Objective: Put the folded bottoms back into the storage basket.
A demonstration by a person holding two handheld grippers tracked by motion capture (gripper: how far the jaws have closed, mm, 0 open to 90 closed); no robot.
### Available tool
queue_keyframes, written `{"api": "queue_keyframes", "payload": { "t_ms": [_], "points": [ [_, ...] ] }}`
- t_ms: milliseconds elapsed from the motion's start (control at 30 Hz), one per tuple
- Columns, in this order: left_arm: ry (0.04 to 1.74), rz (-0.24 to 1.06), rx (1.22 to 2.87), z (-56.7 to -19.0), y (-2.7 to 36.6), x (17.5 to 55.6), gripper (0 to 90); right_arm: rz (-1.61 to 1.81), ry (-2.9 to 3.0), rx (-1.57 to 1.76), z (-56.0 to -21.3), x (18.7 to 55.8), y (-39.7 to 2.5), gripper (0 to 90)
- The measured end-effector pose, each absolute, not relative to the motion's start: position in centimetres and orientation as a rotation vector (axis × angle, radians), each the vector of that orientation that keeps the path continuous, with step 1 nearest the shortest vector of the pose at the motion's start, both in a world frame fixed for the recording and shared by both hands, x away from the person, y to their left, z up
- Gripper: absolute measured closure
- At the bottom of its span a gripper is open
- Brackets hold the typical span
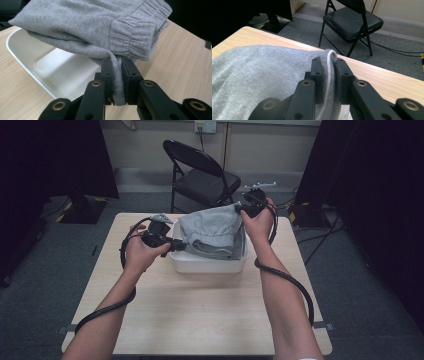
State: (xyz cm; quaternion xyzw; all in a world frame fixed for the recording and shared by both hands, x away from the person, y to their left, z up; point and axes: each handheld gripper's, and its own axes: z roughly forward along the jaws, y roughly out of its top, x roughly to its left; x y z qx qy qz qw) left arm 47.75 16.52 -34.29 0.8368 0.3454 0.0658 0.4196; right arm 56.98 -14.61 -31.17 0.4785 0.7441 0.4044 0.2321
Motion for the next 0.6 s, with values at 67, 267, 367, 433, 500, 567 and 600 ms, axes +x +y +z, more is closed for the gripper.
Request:
{"api": "queue_keyframes", "payload": {
  "t_ms": [67,267,367,433,500,567,600],
  "points": [
    [0.869,0.168,2.099,-34.4,16.6,47.9,81.0,1.118,2.047,1.317,-31.3,57.1,-14.6,79.4],
    [0.875,0.163,2.098,-34.6,16.6,48.3,80.9,1.117,2.051,1.322,-31.7,57.7,-14.5,79.4],
    [0.880,0.169,2.103,-34.8,16.5,48.6,80.9,1.117,2.051,1.320,-31.9,57.9,-14.5,79.4],
    [0.886,0.161,2.105,-35.0,16.4,48.8,80.9,1.116,2.050,1.323,-32.1,58.0,-14.4,79.3],
    [0.887,0.153,2.105,-35.2,16.3,48.9,80.9,1.108,2.054,1.323,-32.3,58.2,-14.5,79.4],
    [0.887,0.151,2.107,-35.4,16.2,49.0,80.9,1.108,2.054,1.325,-32.4,58.3,-14.5,79.4],
    [0.885,0.155,2.108,-35.5,16.2,49.1,80.9,1.103,2.054,1.325,-32.4,58.3,-14.6,79.4]
  ]
}}
